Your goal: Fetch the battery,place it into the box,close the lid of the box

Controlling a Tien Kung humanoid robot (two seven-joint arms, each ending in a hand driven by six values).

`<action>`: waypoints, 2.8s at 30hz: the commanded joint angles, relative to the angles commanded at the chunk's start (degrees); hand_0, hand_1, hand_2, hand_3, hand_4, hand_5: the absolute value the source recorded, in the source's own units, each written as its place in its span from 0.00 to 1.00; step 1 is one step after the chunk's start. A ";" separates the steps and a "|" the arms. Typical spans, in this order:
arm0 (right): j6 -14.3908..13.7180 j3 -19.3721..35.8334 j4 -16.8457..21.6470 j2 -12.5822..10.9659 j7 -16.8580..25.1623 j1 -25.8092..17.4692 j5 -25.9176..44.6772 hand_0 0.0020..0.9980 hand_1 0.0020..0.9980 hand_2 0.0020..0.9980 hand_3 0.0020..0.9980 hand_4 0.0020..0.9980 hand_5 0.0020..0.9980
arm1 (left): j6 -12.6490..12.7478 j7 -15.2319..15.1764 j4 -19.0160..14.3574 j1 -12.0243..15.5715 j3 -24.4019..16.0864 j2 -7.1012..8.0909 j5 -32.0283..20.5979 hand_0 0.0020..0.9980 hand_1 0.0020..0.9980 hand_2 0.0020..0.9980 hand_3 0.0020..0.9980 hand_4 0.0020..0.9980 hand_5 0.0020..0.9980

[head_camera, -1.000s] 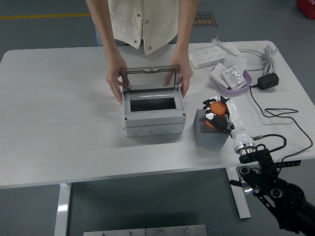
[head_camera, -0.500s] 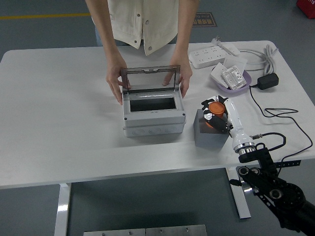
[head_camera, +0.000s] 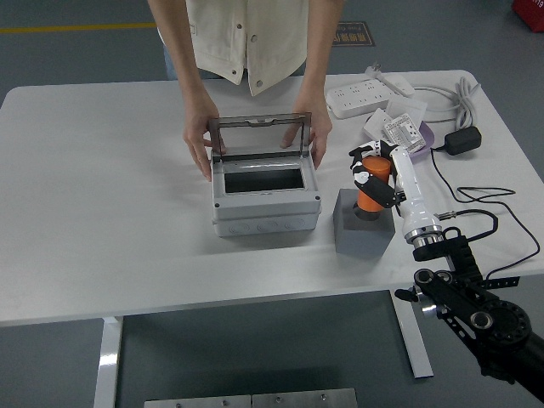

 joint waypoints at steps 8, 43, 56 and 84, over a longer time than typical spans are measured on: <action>3.53 -1.87 1.38 -0.81 -7.65 5.24 -12.38 0.06 0.22 0.24 0.25 0.00 0.00 | -0.05 0.23 0.00 -0.14 -0.52 0.06 0.42 0.62 0.76 0.64 0.47 0.09 0.00; 16.83 -26.07 -18.23 9.69 -22.80 34.53 -37.55 0.06 0.21 0.24 0.24 0.00 0.00 | -0.48 1.38 0.00 -0.13 -1.96 1.22 1.73 0.63 0.77 0.65 0.47 0.10 0.00; 16.21 -26.89 -19.72 11.84 -22.97 34.11 -35.05 0.06 0.21 0.24 0.26 0.00 0.00 | -0.58 1.36 0.00 -0.25 -1.01 1.20 1.04 0.63 0.77 0.65 0.47 0.09 0.00; 18.48 -26.46 -19.55 11.37 -20.74 33.88 -33.49 0.25 0.30 0.33 0.38 0.13 0.05 | -0.54 1.04 0.00 -0.59 0.49 1.21 -0.64 0.62 0.76 0.66 0.47 0.08 0.00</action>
